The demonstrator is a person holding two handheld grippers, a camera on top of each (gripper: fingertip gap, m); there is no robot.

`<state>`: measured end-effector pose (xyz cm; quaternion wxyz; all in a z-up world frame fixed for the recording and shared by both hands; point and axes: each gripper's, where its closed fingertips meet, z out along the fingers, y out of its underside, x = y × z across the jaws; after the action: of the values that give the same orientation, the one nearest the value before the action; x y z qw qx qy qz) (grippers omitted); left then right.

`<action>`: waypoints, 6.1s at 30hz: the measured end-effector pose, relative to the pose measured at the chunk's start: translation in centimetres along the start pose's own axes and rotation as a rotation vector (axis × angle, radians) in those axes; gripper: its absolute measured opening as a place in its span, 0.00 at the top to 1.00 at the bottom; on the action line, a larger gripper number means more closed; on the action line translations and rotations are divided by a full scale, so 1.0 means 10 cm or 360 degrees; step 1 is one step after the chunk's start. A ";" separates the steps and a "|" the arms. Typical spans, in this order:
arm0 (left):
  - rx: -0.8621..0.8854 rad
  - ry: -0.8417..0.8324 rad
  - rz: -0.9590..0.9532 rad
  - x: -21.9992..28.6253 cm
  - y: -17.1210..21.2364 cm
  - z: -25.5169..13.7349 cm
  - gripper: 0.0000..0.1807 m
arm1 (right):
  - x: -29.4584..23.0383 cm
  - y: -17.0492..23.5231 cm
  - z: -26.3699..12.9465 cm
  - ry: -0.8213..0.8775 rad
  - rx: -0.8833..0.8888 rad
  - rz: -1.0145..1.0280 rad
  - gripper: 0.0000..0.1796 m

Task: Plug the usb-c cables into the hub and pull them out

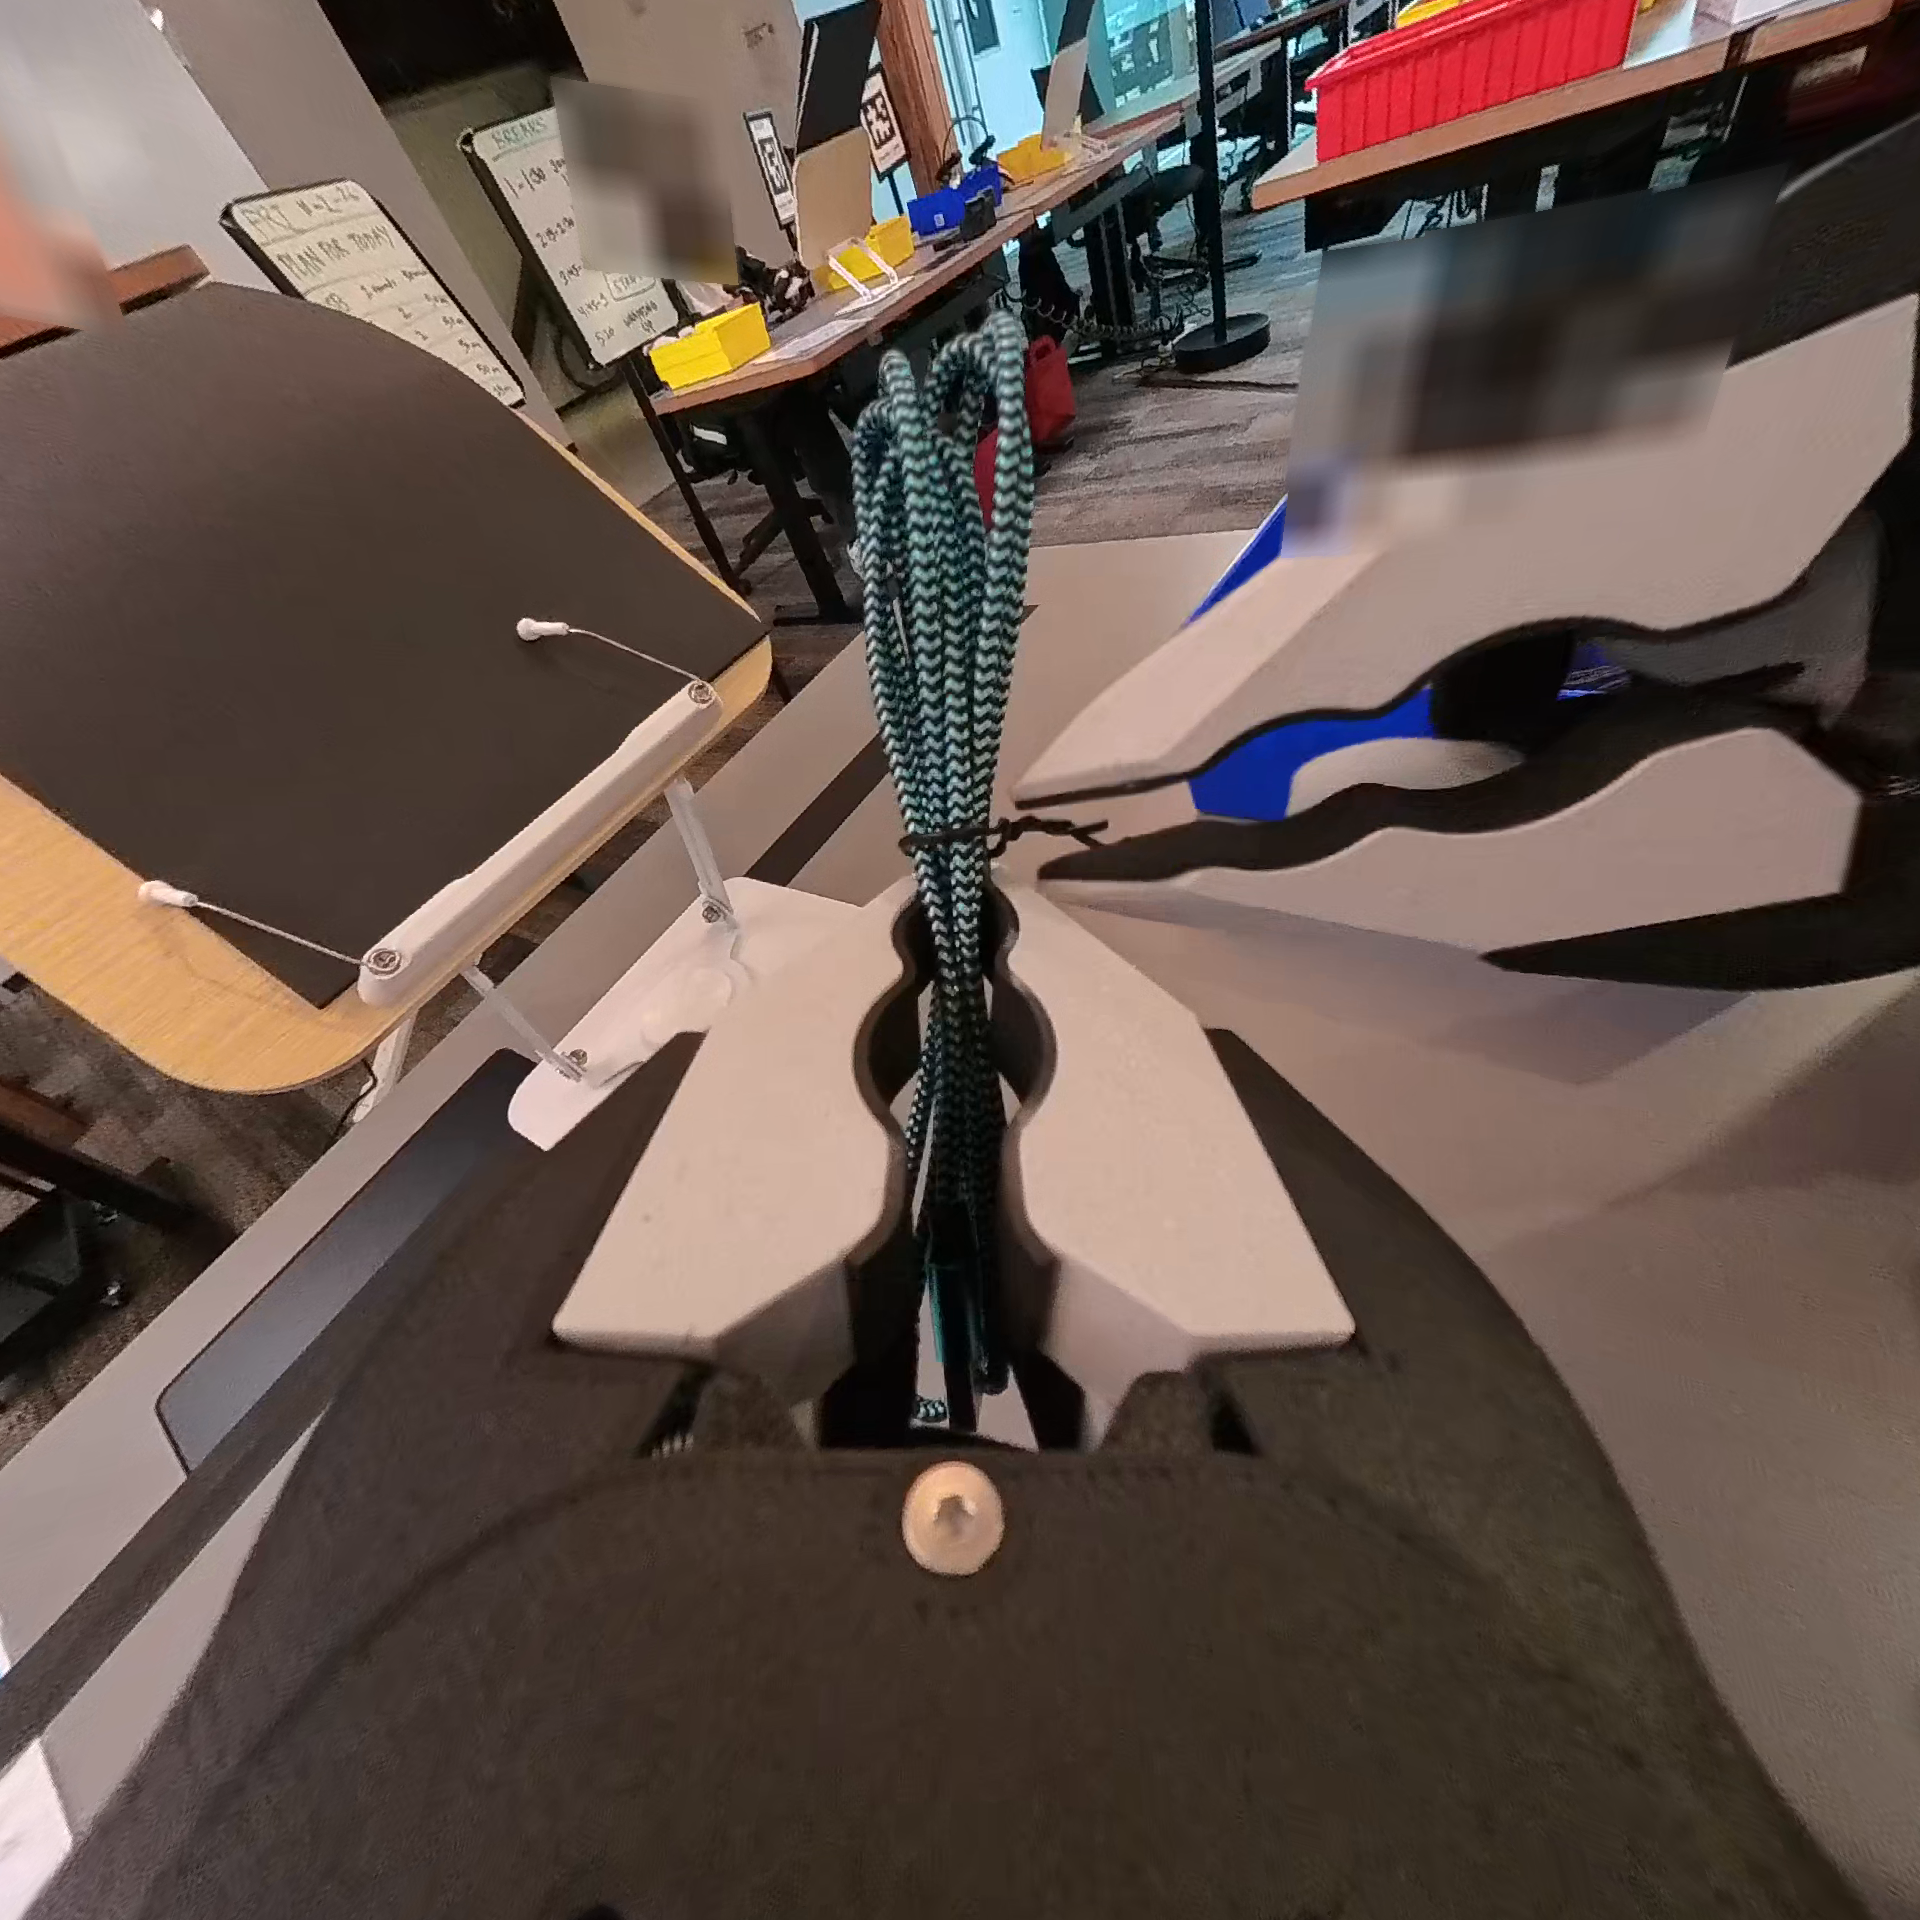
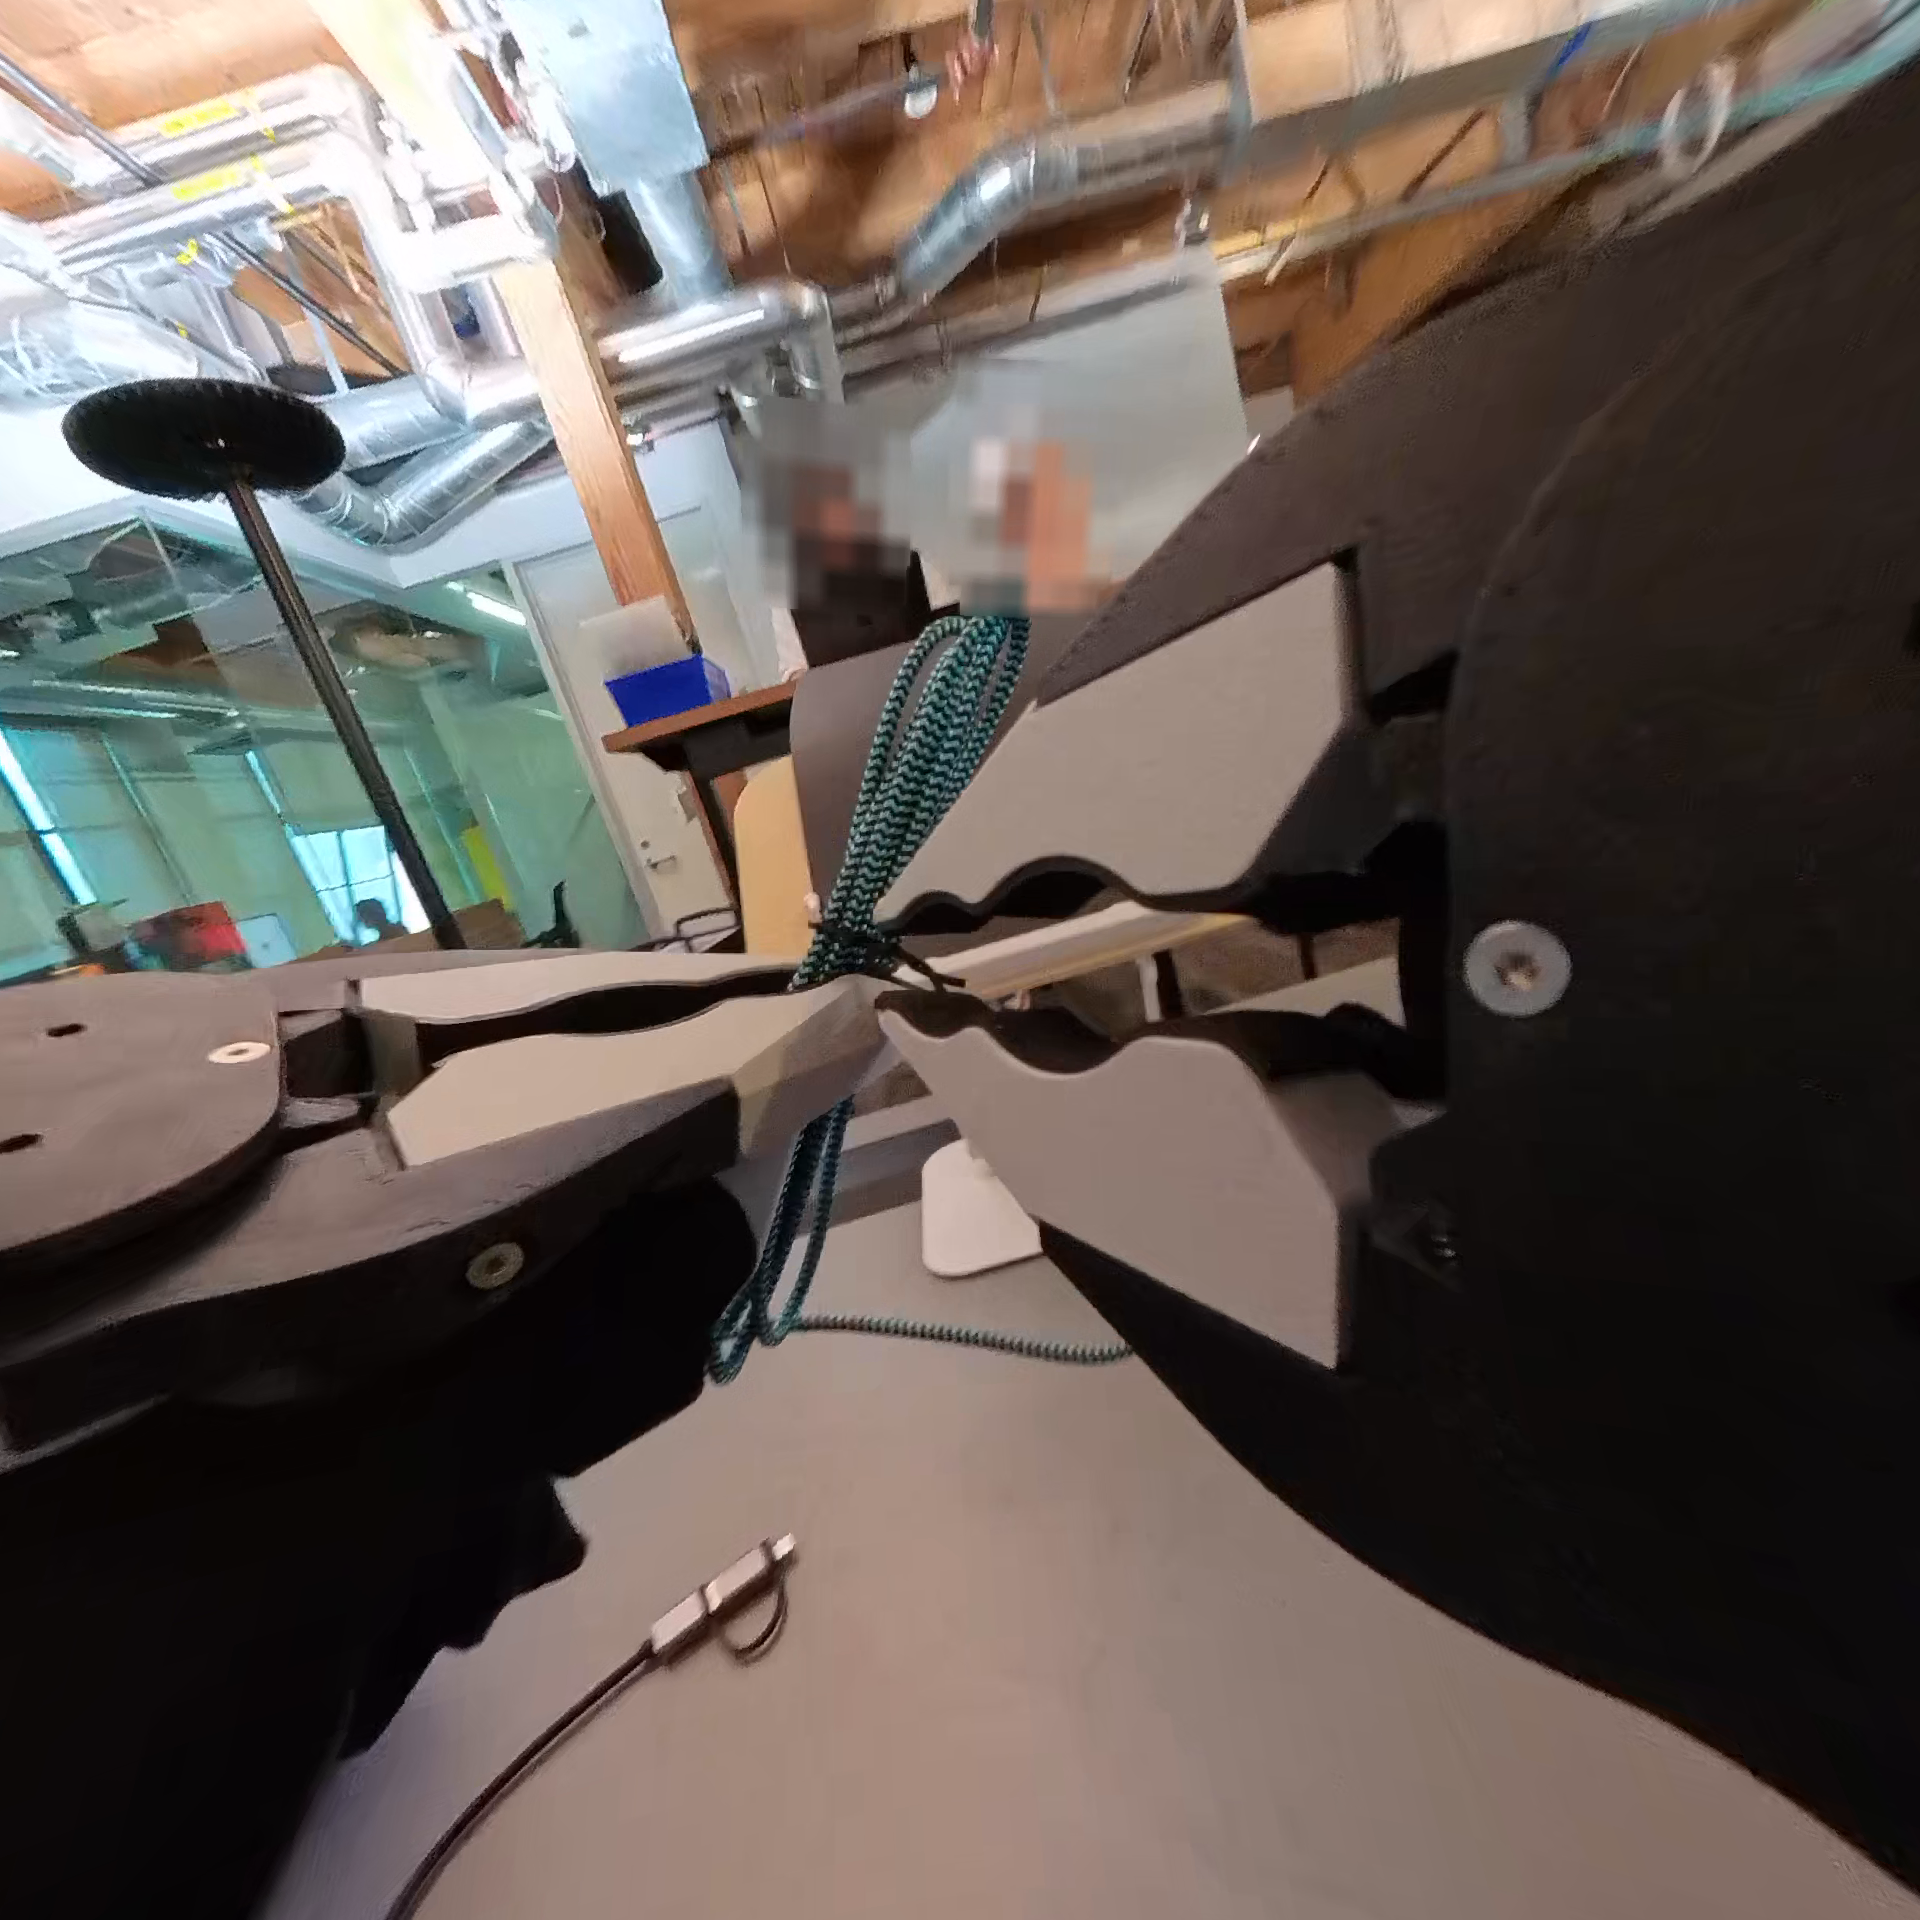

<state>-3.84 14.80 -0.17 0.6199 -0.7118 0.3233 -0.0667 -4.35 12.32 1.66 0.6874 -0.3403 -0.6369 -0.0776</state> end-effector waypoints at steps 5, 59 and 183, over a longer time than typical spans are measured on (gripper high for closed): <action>-0.0009 0.0000 0.0011 0.02 0.03 0.00 0.98 | -0.01 0.04 0.03 0.0002 -0.0051 0.0011 1.00; -0.0027 -0.0085 0.0015 -0.10 0.07 0.01 0.98 | -0.12 -0.02 0.05 -0.0245 0.0148 0.0598 0.84; -0.0019 0.0205 -0.0035 0.81 1.14 0.27 0.92 | 0.08 2.95 -2.29 -0.0436 -0.1785 0.0979 0.93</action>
<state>-0.46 12.42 -13.85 0.5927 -0.7134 0.3551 -0.1173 30.58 21.89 -7.50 0.3092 -0.8206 -0.4553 -0.1538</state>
